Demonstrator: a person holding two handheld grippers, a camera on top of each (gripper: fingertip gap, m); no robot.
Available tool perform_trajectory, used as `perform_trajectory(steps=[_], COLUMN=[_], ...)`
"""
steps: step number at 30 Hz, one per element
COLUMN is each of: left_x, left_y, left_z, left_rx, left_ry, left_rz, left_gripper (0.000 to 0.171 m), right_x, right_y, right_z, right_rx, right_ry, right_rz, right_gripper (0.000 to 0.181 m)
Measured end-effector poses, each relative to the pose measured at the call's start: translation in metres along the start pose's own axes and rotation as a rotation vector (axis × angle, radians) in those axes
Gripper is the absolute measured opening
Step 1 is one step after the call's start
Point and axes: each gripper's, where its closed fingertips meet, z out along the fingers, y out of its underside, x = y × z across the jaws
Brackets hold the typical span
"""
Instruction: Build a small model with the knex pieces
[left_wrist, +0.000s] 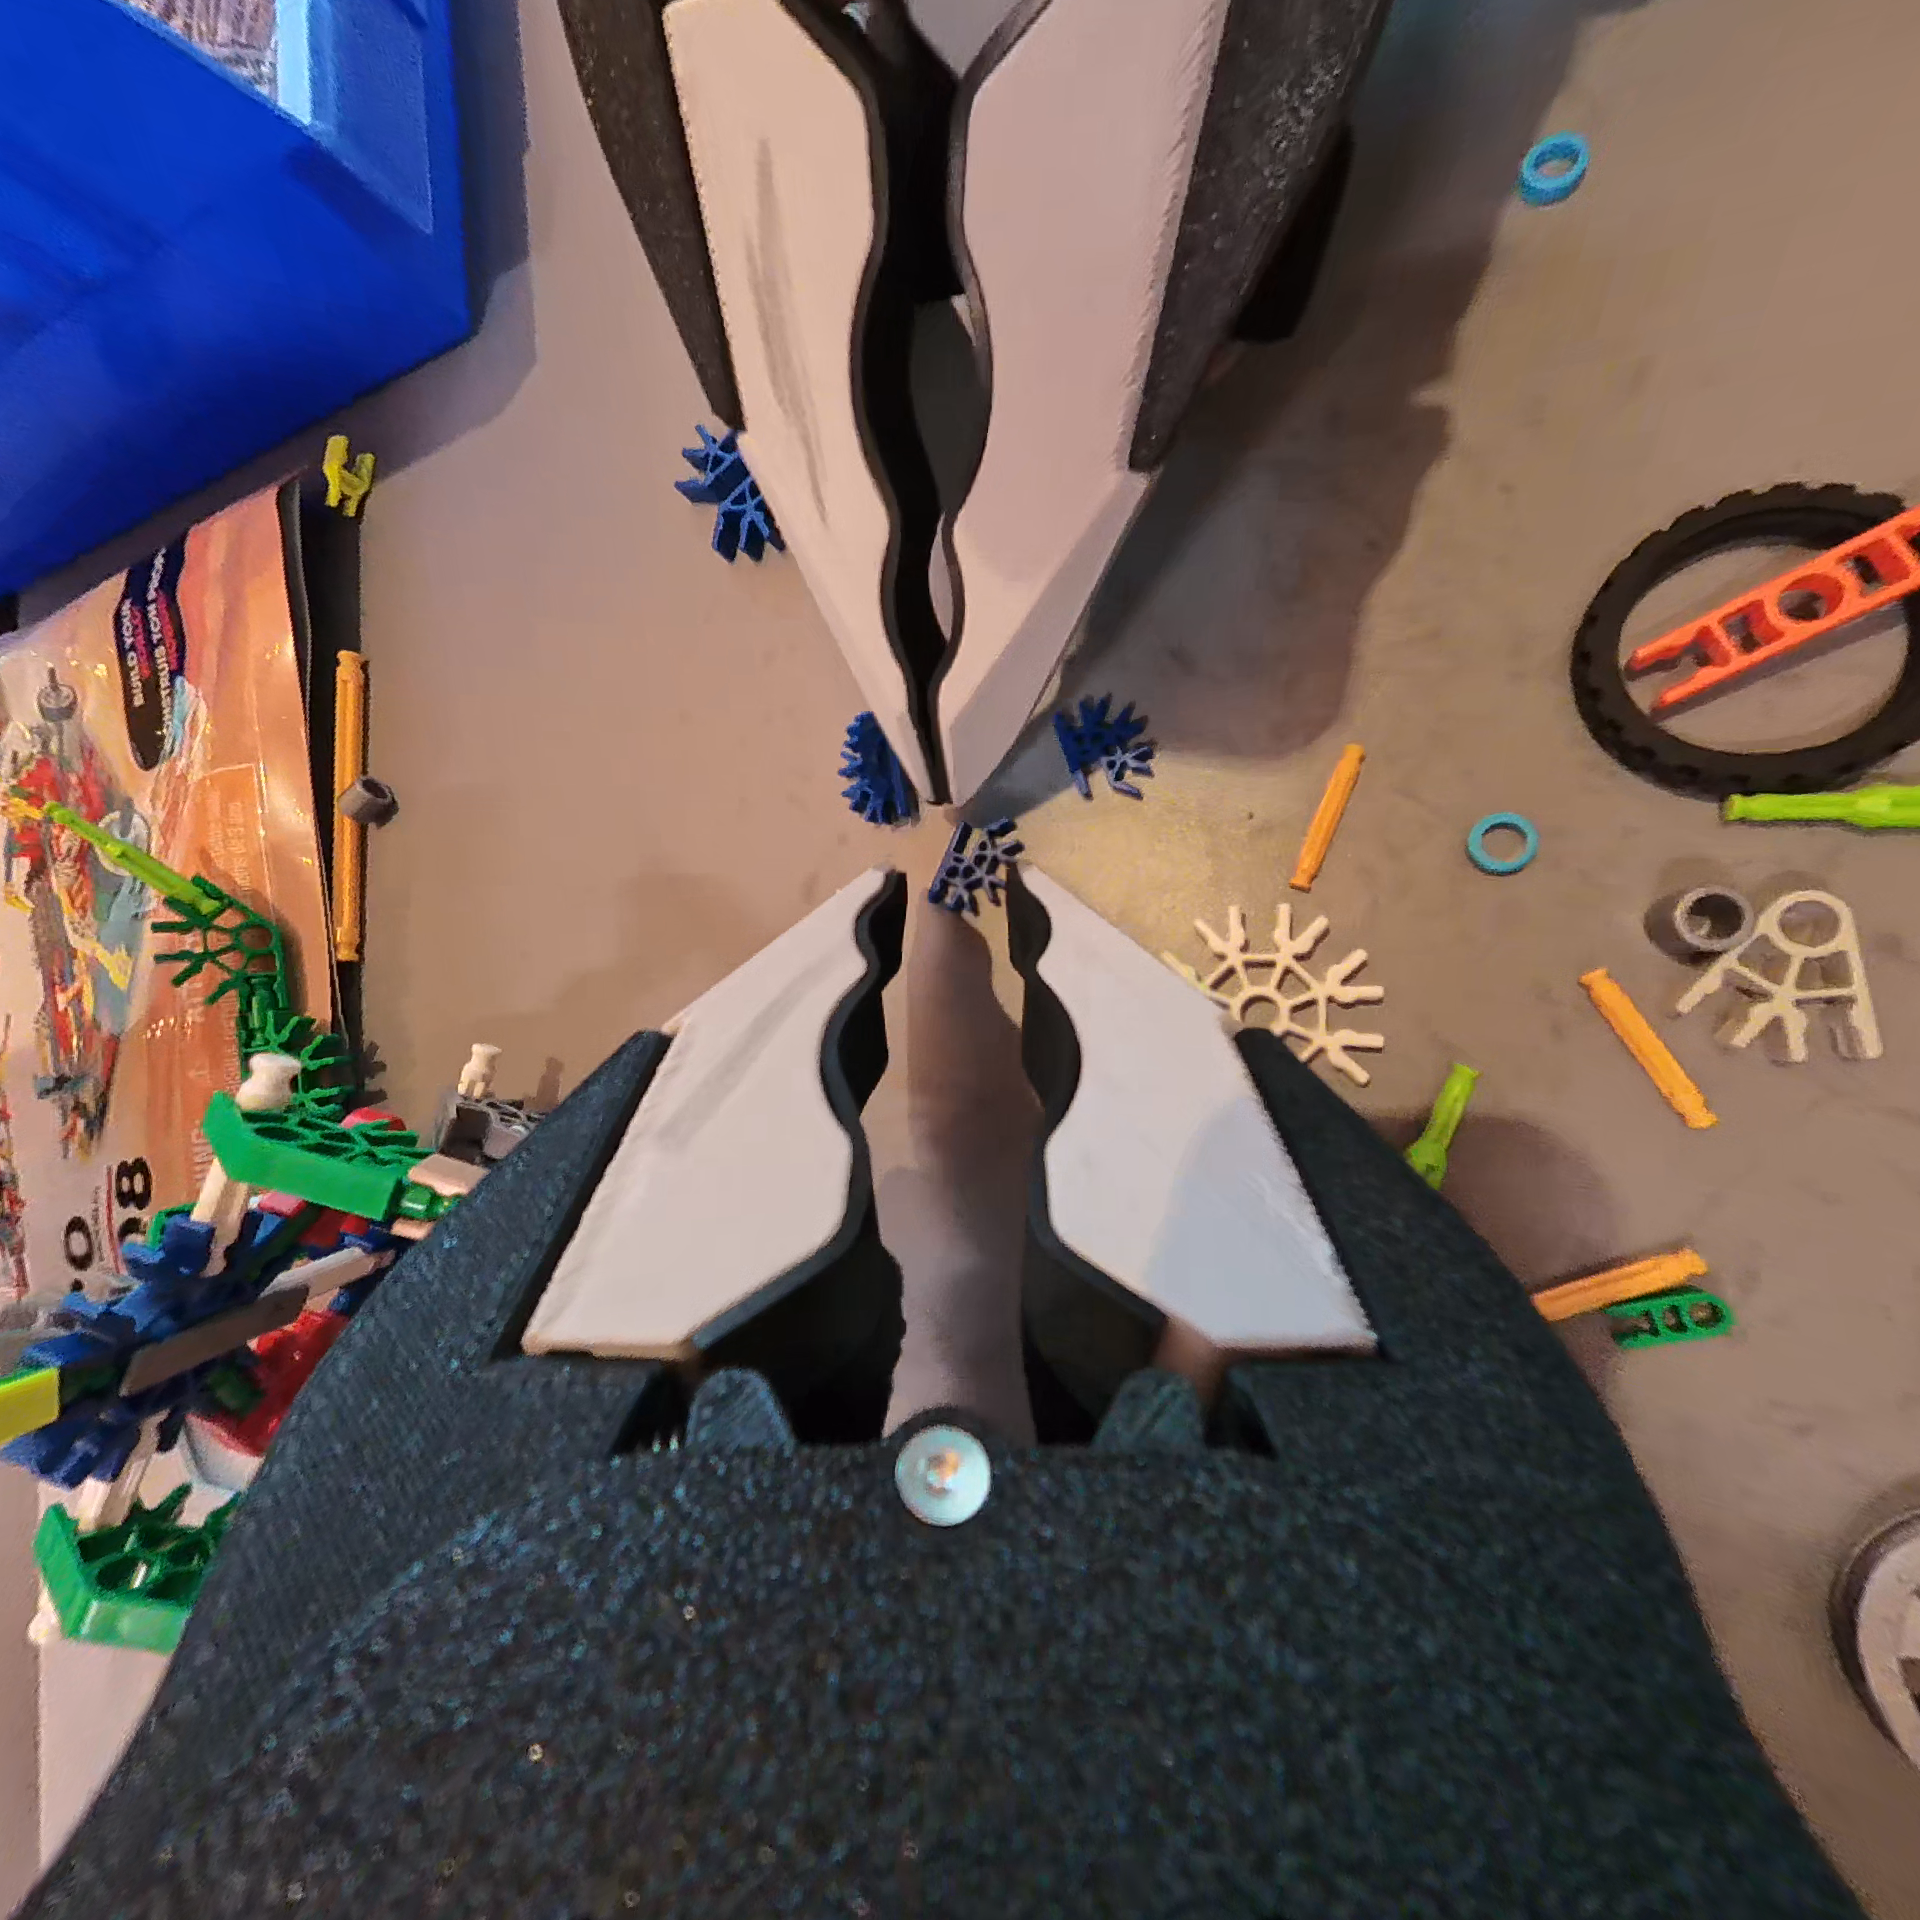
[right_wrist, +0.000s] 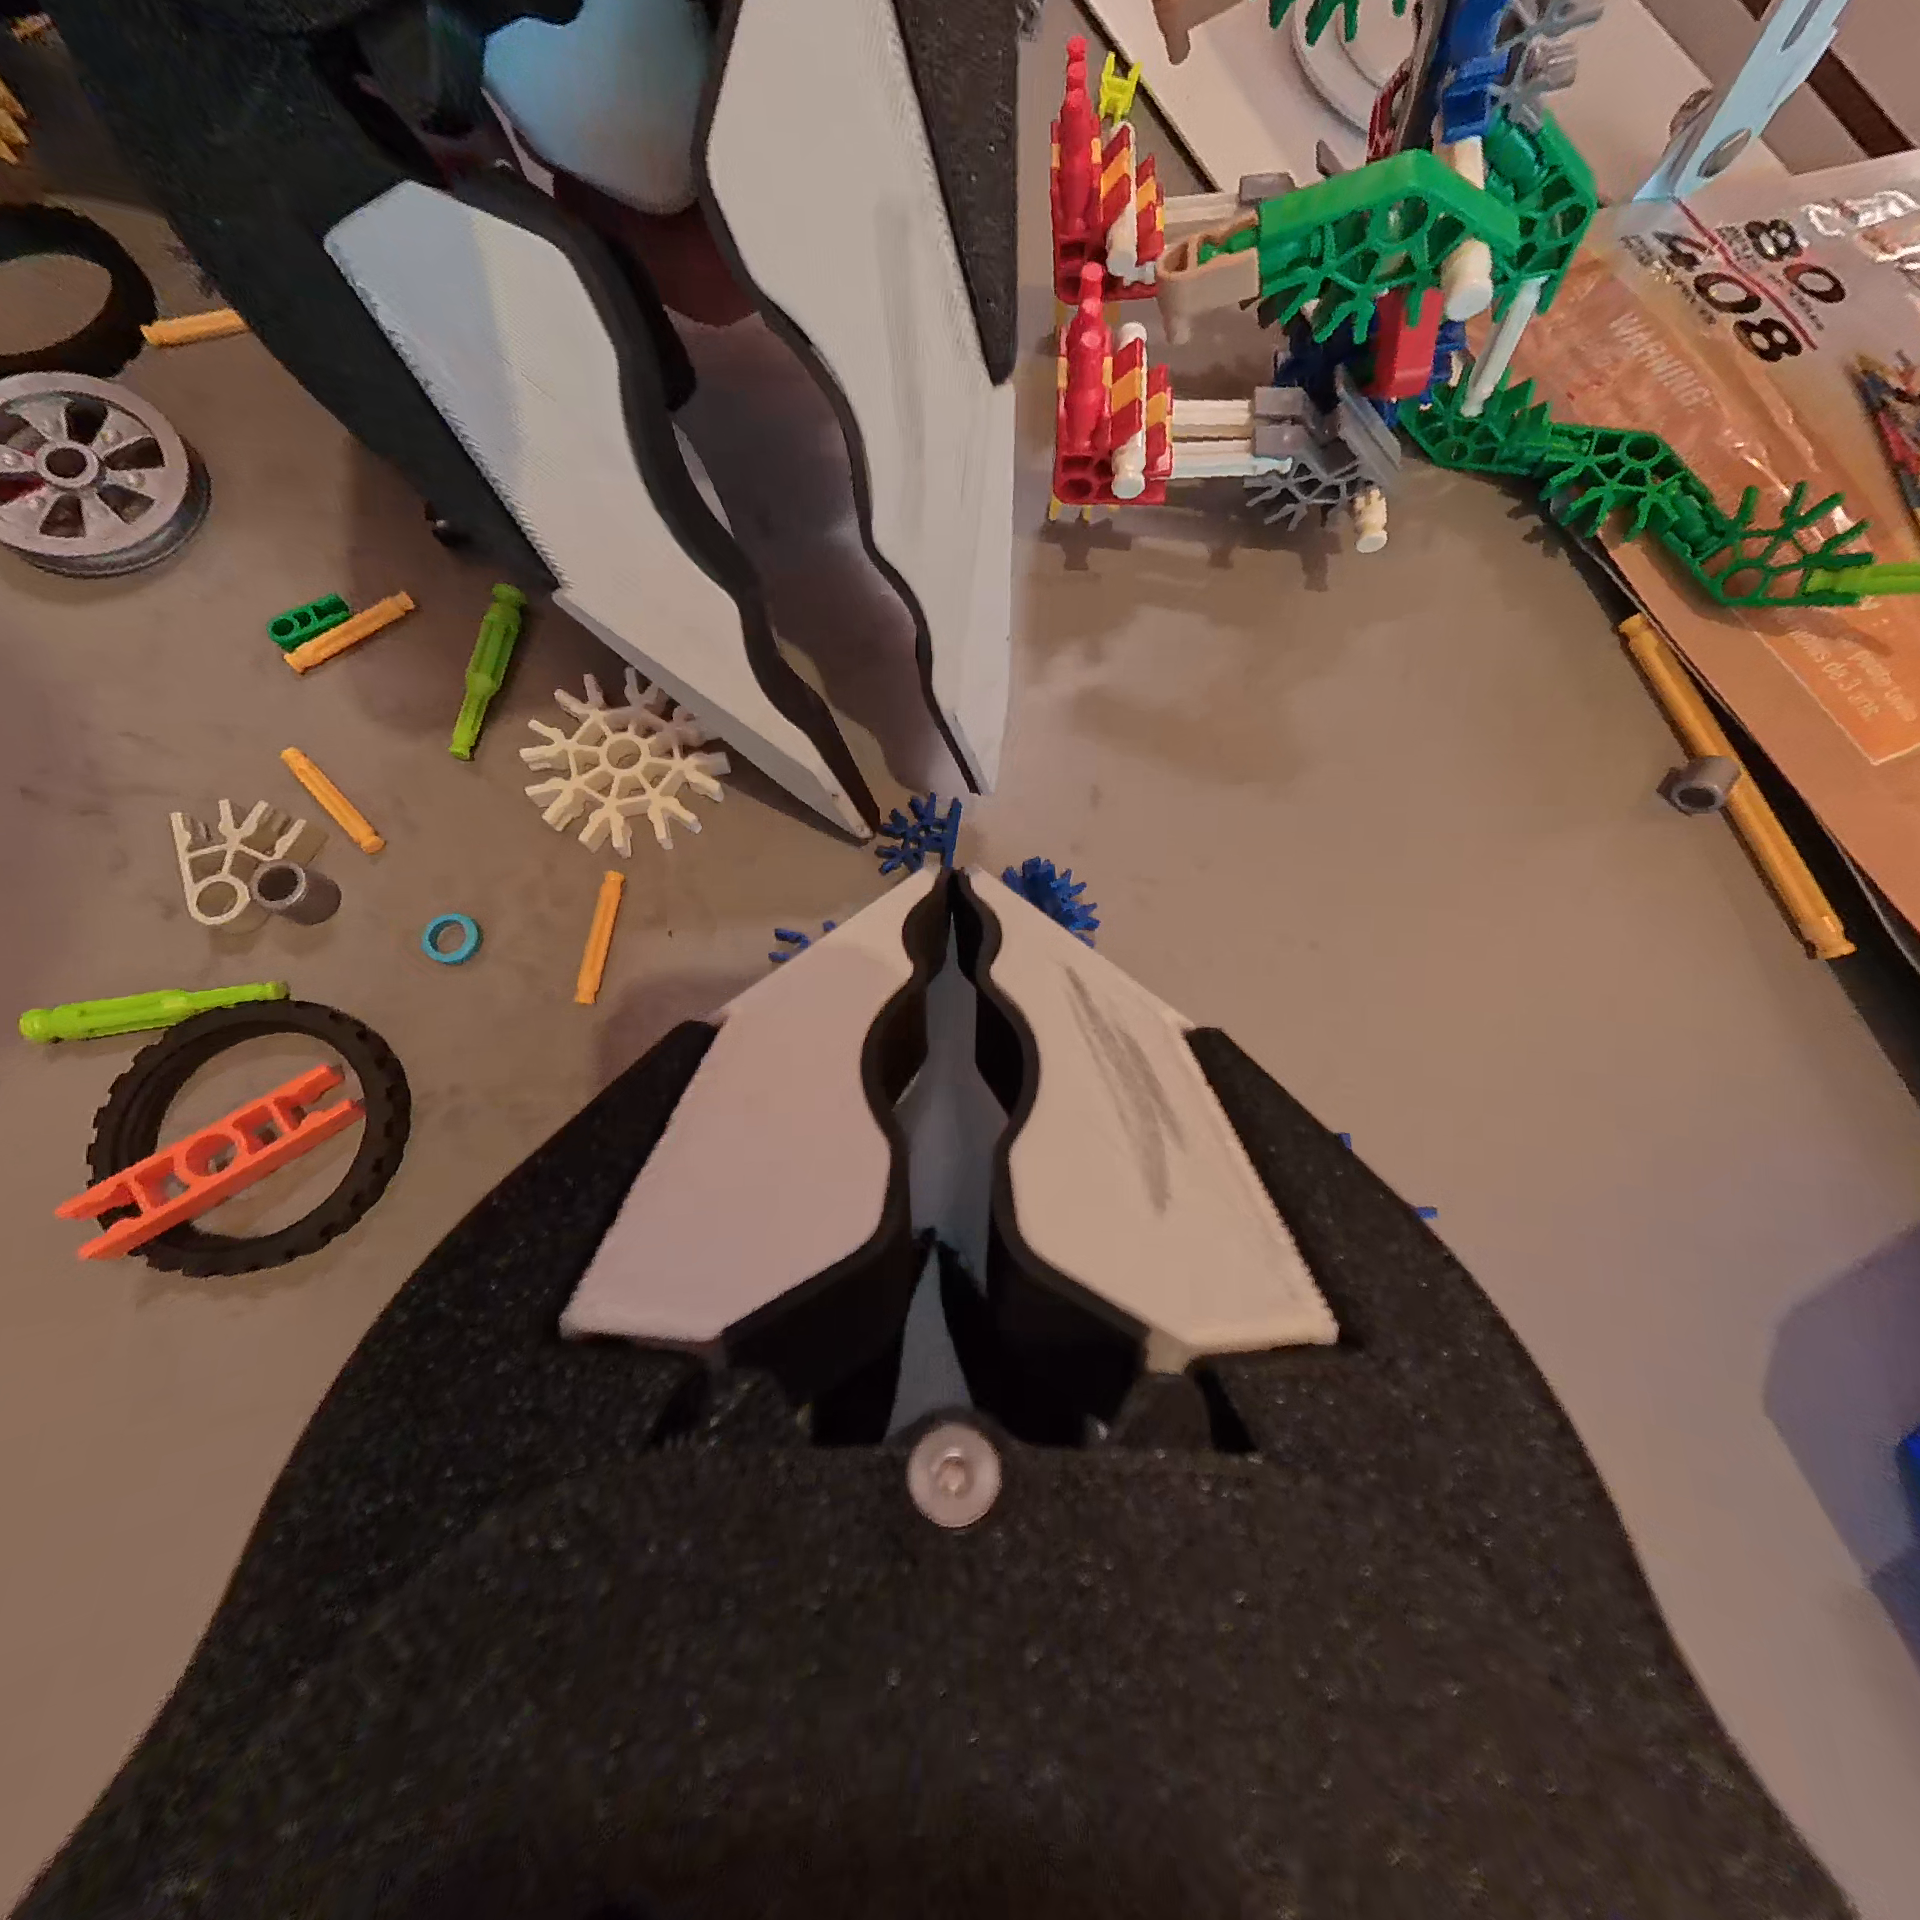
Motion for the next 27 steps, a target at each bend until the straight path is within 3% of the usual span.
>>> perform_trajectory(steps=[7,27], left_x=[0.0026,0.0053], left_y=[0.005,0.0032], left_z=[0.0024,0.0036], left_rx=[-0.015,-0.011], left_ry=[0.03,0.039], left_rz=[-0.03,-0.037], left_gripper=[0.01,0.006], right_x=[0.0008,0.0002], right_y=[0.0027,0.0053], right_z=[0.004,0.0051], right_rx=[-0.03,-0.042], right_ry=[0.036,0.032], right_rz=[-0.043,-0.033], right_gripper=[0.009,0.001])
